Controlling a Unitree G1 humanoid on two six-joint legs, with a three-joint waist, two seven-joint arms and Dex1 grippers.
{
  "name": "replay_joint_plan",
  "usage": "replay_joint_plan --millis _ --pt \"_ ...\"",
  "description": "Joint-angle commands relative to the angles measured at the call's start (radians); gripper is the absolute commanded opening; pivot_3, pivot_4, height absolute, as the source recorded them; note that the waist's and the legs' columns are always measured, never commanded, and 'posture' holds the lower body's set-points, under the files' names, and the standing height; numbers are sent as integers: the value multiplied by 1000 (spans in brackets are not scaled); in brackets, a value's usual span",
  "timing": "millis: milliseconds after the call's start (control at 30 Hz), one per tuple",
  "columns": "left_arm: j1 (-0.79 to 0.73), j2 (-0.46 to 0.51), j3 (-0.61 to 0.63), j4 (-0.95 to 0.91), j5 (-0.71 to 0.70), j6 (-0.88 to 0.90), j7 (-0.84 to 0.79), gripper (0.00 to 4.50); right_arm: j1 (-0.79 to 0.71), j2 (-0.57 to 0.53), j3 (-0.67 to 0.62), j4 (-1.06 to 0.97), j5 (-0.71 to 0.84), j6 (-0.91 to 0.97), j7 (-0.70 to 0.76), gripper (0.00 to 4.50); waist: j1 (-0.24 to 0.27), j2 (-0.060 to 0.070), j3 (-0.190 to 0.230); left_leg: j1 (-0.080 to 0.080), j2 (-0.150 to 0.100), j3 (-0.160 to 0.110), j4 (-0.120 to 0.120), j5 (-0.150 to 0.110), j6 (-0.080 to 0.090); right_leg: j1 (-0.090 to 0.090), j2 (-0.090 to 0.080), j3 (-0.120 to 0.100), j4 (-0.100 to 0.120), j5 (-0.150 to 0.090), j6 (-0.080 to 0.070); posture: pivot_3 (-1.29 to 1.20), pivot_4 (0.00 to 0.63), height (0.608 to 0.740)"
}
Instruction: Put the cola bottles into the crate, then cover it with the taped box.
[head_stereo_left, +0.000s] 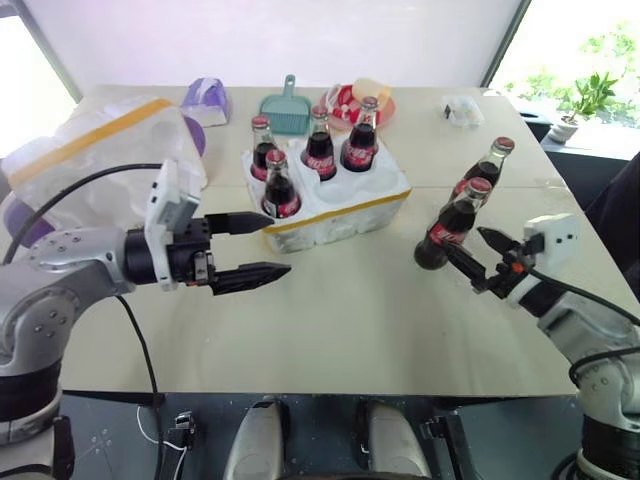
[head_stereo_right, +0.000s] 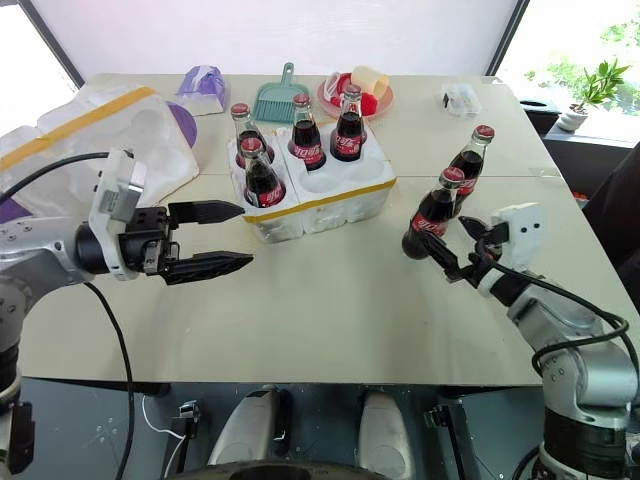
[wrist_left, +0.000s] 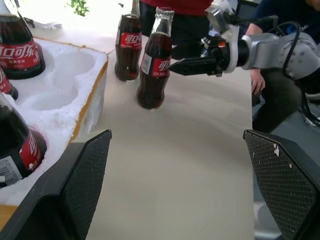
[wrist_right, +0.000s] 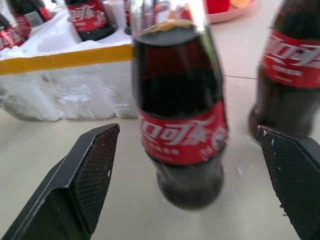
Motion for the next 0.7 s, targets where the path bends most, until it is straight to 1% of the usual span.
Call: replay_joint_plan --millis 33,167,267,300,333,433,500,600,700 --pt "-26 -11 -14 -2 2 -30 14 4424 -45 1 36 40 -21 -54 7 4500 0 0 0 0 0 0 0 0 0 0 0 0 0 0 0 0 150 736" --pt "-33 -18 -39 -6 9 -44 15 4424 -90 21 87 140 -59 -103 3 4500 -1 0 0 0 0 0 0 0 0 0 0 0 0 1 1 0 150 736" --pt "-40 -16 -41 0 3 -46 20 4500 -111 26 105 180 -72 -137 17 3684 -1 0 0 0 0 0 0 0 0 0 0 0 0 1 1 0 150 736" --pt "-42 -15 -40 2 1 -46 20 4500 -117 27 103 180 -66 -142 20 3123 -1 0 0 0 0 0 0 0 0 0 0 0 0 1 2 0 150 736" --pt "-42 -14 -39 3 1 -46 20 4500 -122 24 98 172 -57 -143 24 2829 -1 0 0 0 0 0 0 0 0 0 0 0 0 1 2 0 150 736" --pt "-36 -12 -33 3 -1 -48 22 4500 -147 16 74 132 -11 -134 42 2835 -1 1 0 0 0 0 -1 0 0 -1 0 0 0 1 2 0 150 736" --pt "-30 -11 -27 1 -3 -48 24 4500 -176 7 63 85 60 -107 76 2835 -2 1 1 0 0 0 -1 0 0 -1 0 0 0 1 2 0 150 736" --pt "-23 -16 -14 2 -8 -48 38 4500 -273 13 73 36 182 -40 100 2835 -9 2 1 -1 0 0 -1 0 0 -2 0 0 0 1 2 0 150 736" --pt "-24 -19 -2 13 -10 -53 48 4500 -412 25 126 47 217 -14 118 2835 -17 2 1 -1 0 0 -2 0 0 -2 0 0 1 1 2 0 150 736"
